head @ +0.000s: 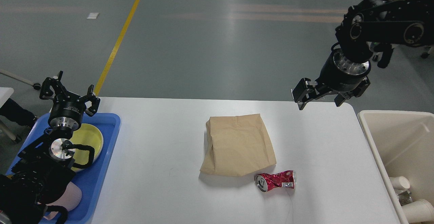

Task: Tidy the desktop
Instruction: 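Bring the right gripper back down to the red soda can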

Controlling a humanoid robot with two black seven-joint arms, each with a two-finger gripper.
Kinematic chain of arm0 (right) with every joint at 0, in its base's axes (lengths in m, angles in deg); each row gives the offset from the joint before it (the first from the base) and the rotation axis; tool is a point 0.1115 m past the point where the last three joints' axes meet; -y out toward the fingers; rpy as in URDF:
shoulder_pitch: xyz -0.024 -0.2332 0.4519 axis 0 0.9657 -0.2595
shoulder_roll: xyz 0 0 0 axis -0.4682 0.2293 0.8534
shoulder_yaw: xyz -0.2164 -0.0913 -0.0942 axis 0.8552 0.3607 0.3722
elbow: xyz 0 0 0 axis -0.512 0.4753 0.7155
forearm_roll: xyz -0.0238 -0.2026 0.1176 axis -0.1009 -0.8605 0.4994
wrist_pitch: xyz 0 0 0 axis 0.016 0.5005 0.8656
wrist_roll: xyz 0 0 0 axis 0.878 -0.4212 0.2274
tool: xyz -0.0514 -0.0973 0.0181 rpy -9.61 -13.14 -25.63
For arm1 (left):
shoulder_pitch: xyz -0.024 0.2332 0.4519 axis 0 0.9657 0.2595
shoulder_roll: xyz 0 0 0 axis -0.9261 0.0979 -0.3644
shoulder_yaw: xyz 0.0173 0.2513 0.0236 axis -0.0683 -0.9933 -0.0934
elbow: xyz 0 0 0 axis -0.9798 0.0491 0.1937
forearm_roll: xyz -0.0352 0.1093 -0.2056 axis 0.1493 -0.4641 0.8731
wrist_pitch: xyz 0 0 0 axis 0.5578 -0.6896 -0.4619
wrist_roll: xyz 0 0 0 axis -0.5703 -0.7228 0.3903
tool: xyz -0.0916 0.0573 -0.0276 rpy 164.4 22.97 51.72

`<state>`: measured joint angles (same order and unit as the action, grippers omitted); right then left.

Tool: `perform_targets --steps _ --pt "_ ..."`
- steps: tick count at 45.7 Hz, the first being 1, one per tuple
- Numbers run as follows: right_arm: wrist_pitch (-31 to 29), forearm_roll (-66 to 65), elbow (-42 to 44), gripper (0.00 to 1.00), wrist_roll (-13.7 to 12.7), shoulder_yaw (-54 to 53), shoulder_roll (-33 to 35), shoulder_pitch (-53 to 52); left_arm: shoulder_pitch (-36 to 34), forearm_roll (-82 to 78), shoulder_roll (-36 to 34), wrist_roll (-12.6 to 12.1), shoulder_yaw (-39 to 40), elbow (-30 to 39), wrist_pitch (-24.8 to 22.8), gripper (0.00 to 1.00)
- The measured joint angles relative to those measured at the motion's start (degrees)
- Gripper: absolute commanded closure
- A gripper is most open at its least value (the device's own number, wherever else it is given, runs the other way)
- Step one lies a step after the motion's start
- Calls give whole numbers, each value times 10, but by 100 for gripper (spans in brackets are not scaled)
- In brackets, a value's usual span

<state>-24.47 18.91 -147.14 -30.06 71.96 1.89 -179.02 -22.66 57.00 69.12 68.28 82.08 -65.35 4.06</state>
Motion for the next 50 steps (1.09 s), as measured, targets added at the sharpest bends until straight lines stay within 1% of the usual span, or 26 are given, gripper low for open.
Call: perform_targets --steps 8,14,17,24,27,34,37,43,50 --pt "13 -2 -4 0 -2 -3 -29 60 0 0 0 0 0 0 0 4" --pt "50 4 22 0 -3 -8 -48 120 0 0 0 0 0 0 0 4" --pt "74 29 35 0 -3 -15 -51 151 0 0 0 0 0 0 0 4" --pt "105 108 47 0 -3 -23 -53 212 0 0 0 0 0 0 0 4" --pt "131 144 54 0 -3 -24 -53 235 0 0 0 0 0 0 0 4" --pt "224 208 59 0 -3 -24 -51 284 0 0 0 0 0 0 0 4" --pt "248 223 57 0 -3 -23 -48 295 0 0 0 0 0 0 0 4" --pt "269 265 56 0 -3 -21 -40 317 0 0 0 0 0 0 0 4" --pt "277 296 56 0 -4 -22 -35 336 0 0 0 0 0 0 0 4"
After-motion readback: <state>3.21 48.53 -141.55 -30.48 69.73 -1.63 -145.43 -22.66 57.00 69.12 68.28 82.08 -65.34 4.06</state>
